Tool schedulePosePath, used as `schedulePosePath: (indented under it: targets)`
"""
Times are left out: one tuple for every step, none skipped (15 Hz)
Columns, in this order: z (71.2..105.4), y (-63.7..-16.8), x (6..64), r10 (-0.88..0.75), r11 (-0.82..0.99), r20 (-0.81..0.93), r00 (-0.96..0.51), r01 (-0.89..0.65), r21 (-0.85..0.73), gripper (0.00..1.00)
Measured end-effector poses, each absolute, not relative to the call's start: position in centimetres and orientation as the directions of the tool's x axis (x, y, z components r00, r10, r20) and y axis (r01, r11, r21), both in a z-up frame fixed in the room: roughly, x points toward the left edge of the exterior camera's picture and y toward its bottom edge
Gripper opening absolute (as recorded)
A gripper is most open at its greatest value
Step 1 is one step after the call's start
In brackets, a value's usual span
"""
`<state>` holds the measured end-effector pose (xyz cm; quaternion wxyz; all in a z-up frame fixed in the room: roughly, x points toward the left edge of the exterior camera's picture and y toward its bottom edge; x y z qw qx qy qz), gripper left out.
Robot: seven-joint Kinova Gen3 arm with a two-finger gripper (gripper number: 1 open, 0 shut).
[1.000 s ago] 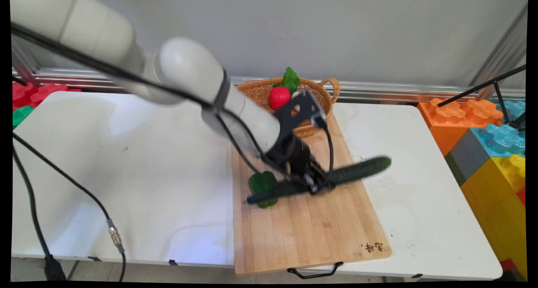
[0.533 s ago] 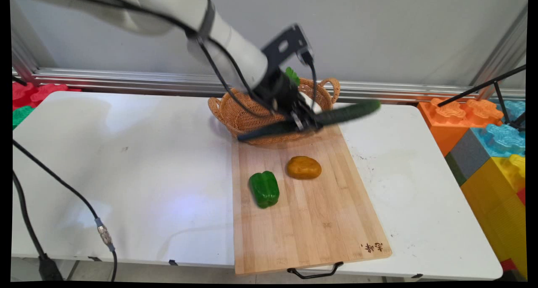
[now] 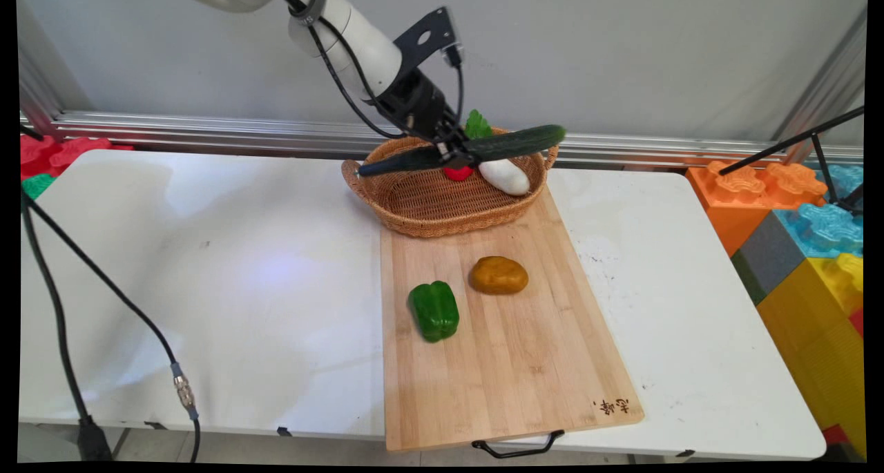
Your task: Place the picked object in the vegetable basket
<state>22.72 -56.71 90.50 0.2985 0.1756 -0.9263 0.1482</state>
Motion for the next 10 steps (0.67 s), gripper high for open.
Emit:
schedulePosePath:
  targets:
    - [89.5,-57.7,23.6,-0.239,0.896,0.595,-0.767,-0.411,-0.17,0.0]
    - [88.6,-58.4,24.2,-0.241,0.897,0.59,-0.77,-0.409,-0.168,0.0]
    - [88.0,-58.9,24.5,-0.241,0.898,0.589,-0.772,-0.407,-0.166,0.0]
    - [87.0,-59.6,24.9,-0.241,0.9,0.588,-0.772,-0.404,-0.163,0.0]
    - [85.9,-60.3,25.2,-0.239,0.903,0.59,-0.771,-0.4,-0.158,0.0]
    - [85.0,-60.9,25.2,-0.235,0.906,0.595,-0.769,-0.395,-0.153,0.0]
    - [84.2,-61.5,25.1,-0.228,0.91,0.602,-0.765,-0.388,-0.149,0.0]
    - [83.7,-61.8,25.0,-0.223,0.912,0.607,-0.763,-0.383,-0.147,0.0]
    - [83.0,-62.3,24.8,-0.215,0.916,0.612,-0.761,-0.375,-0.145,0.0]
    - [82.6,-62.6,24.7,-0.21,0.918,0.615,-0.76,-0.37,-0.144,0.0]
